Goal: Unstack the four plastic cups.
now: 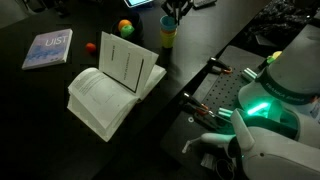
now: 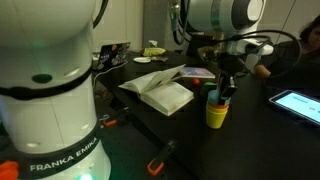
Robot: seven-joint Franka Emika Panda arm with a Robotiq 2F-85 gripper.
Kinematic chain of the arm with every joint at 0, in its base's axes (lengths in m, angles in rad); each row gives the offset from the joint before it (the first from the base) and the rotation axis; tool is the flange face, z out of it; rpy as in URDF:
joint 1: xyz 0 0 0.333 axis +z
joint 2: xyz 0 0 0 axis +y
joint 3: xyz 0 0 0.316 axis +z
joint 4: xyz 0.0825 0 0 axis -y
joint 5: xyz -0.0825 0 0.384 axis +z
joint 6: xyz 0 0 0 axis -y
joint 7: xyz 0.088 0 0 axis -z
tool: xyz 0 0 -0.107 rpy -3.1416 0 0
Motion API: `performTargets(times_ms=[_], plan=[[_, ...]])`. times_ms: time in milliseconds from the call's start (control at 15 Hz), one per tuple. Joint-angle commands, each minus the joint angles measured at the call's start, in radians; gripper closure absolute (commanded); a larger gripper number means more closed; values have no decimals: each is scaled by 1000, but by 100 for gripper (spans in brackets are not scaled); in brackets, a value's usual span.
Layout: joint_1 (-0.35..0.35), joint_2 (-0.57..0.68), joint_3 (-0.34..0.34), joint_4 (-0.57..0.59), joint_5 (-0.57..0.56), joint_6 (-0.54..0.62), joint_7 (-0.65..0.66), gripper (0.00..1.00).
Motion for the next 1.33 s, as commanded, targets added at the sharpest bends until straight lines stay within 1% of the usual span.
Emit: performTargets(times_ms=[0, 467, 600, 867, 1000, 1267], plan=[[19, -1, 3, 0, 27, 28, -5, 97], [33, -10, 5, 28, 25, 2, -1, 97], [38, -16, 3, 46, -10, -17, 16, 97], [43, -24, 3, 93, -22, -64, 18, 98], [43, -30, 4, 121, -22, -96, 18, 98], [42, -53, 11, 183, -21, -211, 9, 98]])
